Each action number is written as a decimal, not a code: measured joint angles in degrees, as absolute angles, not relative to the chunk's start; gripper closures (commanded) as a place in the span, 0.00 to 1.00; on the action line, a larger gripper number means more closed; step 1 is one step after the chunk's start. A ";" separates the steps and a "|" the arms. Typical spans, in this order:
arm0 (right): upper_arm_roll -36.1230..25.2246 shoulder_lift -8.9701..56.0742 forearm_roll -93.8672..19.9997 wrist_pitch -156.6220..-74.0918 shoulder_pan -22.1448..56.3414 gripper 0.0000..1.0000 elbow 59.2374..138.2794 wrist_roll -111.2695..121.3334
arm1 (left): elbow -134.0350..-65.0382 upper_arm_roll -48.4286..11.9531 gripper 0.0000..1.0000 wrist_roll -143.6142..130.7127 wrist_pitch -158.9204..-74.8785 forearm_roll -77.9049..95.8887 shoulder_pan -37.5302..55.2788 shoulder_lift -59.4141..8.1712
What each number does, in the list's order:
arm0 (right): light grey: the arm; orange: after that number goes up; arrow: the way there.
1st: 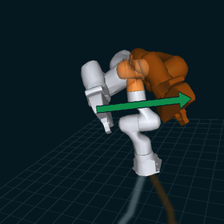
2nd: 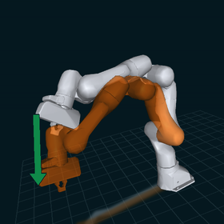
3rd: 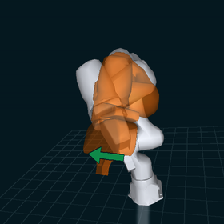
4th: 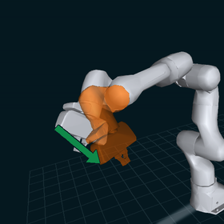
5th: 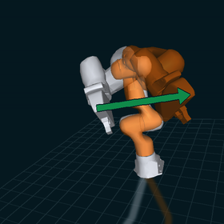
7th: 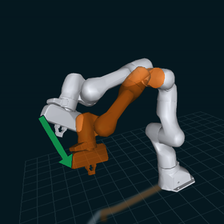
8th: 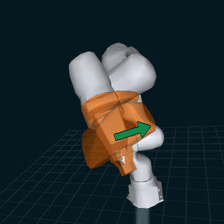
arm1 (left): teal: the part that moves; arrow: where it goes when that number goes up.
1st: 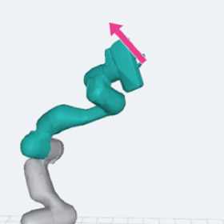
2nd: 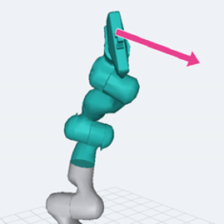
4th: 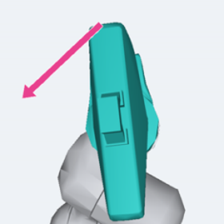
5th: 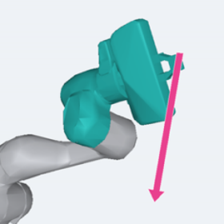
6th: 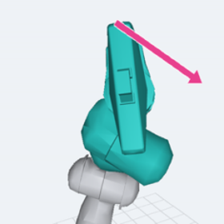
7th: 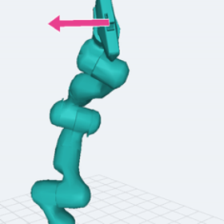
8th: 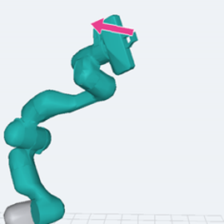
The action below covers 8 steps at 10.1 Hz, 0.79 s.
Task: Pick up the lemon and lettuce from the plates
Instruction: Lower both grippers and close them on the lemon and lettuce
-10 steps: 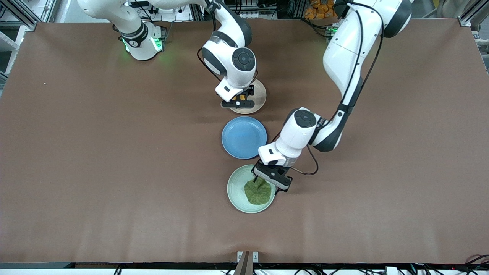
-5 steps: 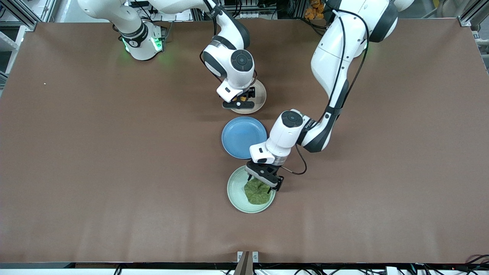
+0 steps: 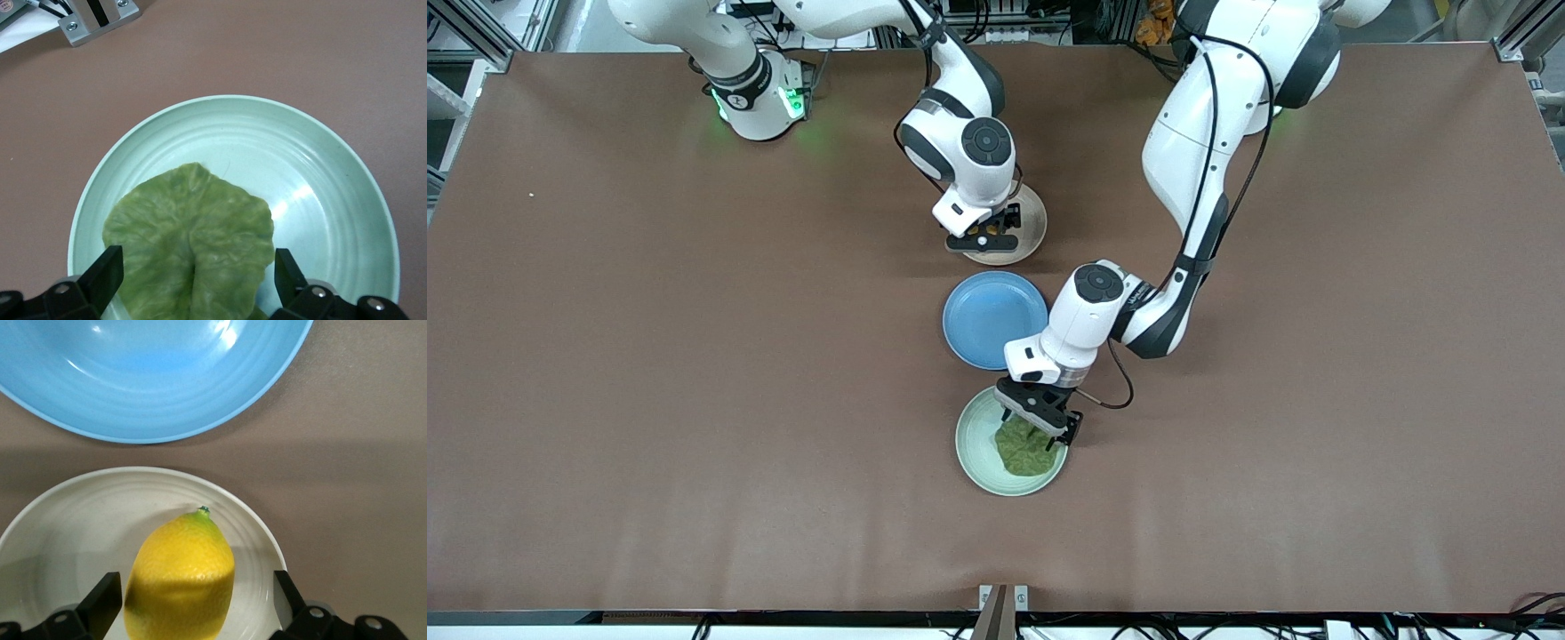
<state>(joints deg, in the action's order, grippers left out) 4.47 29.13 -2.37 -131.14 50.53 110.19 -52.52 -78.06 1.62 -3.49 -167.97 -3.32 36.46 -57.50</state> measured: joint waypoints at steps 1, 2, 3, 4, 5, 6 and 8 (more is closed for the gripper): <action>4.47 29.13 -2.87 -131.63 50.64 0.00 110.20 -52.54 | -78.06 1.62 0.00 -3.49 -167.86 -3.32 36.57 -57.50; 4.48 29.14 -3.66 -132.06 51.06 0.00 110.22 -52.54 | -78.03 1.62 0.00 -3.49 -167.02 -3.32 36.67 -57.48; 4.48 29.18 -3.95 -132.48 51.50 0.05 110.28 -52.59 | -77.96 1.62 0.00 -3.88 -165.93 -3.32 36.74 -57.47; 4.48 29.30 -4.15 -133.13 51.75 0.13 110.46 -52.60 | -77.96 1.62 0.00 -4.79 -165.51 -3.32 36.80 -57.47; 4.47 29.54 -4.22 -133.70 51.88 0.22 110.63 -52.63 | -77.96 1.62 0.00 -5.50 -165.30 -3.32 36.85 -57.47; 4.46 29.83 -4.23 -134.16 51.99 0.30 110.65 -52.63 | -77.96 1.62 0.18 -5.82 -165.16 -3.32 36.85 -57.48; 4.44 30.12 -4.24 -134.34 52.34 0.63 110.65 -52.68 | -77.93 1.68 0.55 -5.85 -165.15 -3.32 36.83 -57.47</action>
